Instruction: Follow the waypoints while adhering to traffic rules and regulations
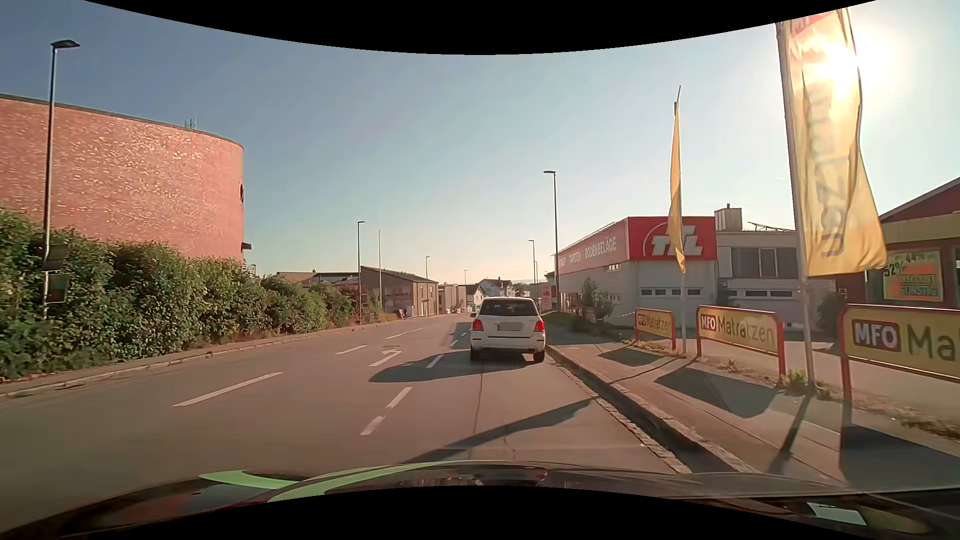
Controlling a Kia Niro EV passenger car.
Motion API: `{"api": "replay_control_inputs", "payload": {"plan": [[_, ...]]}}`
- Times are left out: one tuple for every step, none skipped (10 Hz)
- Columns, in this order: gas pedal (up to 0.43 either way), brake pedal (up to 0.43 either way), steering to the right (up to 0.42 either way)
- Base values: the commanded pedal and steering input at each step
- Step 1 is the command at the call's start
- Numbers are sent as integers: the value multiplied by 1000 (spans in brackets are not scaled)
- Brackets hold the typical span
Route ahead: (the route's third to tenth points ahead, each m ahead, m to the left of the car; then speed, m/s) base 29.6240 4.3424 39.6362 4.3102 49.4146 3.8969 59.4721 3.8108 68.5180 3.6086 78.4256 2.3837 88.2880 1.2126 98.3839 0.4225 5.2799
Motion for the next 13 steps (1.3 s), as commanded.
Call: {"api": "replay_control_inputs", "payload": {"plan": [[0, 30, 1], [0, 43, 1], [0, 49, 1], [0, 49, 0], [0, 61, -1], [0, 91, 1], [0, 98, 4], [0, 91, 6], [0, 98, 5], [0, 98, 3], [0, 98, 3], [0, 98, 3], [0, 98, 4]]}}
